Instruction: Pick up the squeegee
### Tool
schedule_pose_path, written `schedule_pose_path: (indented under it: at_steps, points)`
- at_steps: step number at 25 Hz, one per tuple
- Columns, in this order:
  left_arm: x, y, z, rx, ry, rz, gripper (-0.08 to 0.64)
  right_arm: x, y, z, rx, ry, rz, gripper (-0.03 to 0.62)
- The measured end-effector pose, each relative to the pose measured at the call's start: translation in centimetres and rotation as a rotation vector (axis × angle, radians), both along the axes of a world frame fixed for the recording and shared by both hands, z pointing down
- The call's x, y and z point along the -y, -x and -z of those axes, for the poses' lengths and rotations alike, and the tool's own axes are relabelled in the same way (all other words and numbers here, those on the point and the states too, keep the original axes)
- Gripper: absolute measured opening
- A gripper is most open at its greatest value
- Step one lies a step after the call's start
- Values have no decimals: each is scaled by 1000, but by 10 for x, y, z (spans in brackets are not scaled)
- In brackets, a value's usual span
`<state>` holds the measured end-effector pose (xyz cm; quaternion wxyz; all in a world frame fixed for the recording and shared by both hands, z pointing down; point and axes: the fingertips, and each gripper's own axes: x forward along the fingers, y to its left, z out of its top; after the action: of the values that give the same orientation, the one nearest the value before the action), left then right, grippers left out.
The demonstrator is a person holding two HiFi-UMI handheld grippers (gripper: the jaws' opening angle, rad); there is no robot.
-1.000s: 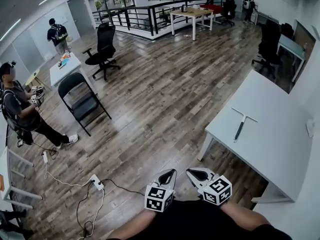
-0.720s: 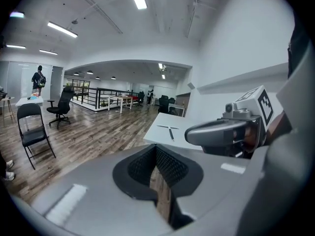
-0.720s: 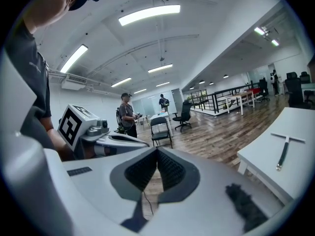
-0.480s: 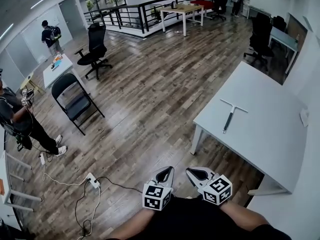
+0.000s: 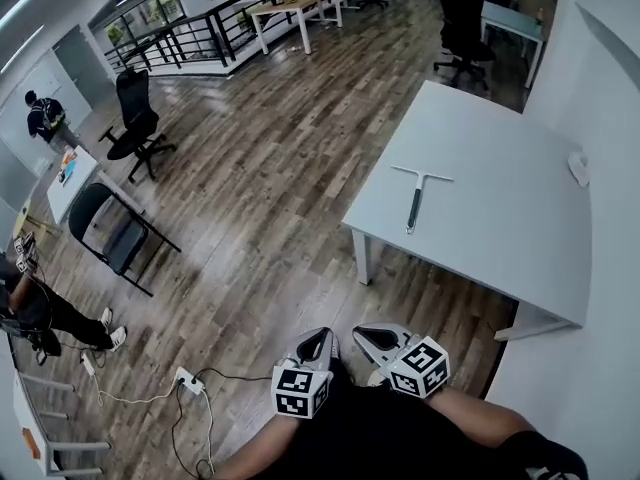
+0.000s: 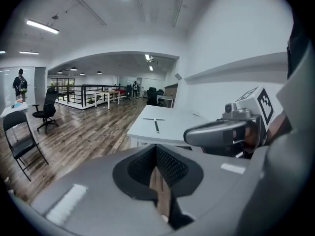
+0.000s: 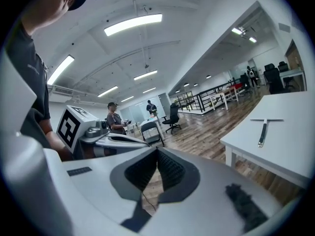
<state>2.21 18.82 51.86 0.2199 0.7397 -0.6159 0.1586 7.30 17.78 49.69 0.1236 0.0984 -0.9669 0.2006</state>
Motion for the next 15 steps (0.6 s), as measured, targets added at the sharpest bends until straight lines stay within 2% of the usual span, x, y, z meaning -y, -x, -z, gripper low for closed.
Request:
schedule_pose_path:
  at_steps: [6, 15]
  points:
    - [22, -18, -3, -34, 18, -100, 8, 17, -17, -7, -14, 30, -114, 6]
    - [48, -6, -11, -60, 41, -178, 8, 26, 1, -27, -79, 78, -155, 6]
